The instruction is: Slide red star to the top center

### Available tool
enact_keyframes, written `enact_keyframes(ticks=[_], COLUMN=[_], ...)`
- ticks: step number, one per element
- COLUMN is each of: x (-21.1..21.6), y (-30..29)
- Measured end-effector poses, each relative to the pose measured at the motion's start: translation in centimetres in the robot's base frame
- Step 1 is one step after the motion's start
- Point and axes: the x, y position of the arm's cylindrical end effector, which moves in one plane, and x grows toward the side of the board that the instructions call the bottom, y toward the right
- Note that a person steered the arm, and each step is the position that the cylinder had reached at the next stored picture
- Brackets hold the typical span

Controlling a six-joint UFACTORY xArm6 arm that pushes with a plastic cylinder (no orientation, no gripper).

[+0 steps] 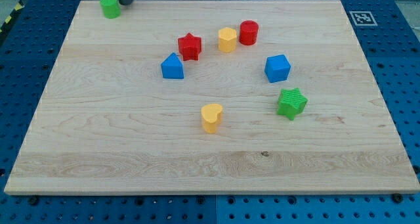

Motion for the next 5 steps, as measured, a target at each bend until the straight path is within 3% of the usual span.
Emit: enact_keyframes(ticks=[1,2,5], x=[3.2,6.7,6.3], y=[7.8,11.4,10.3])
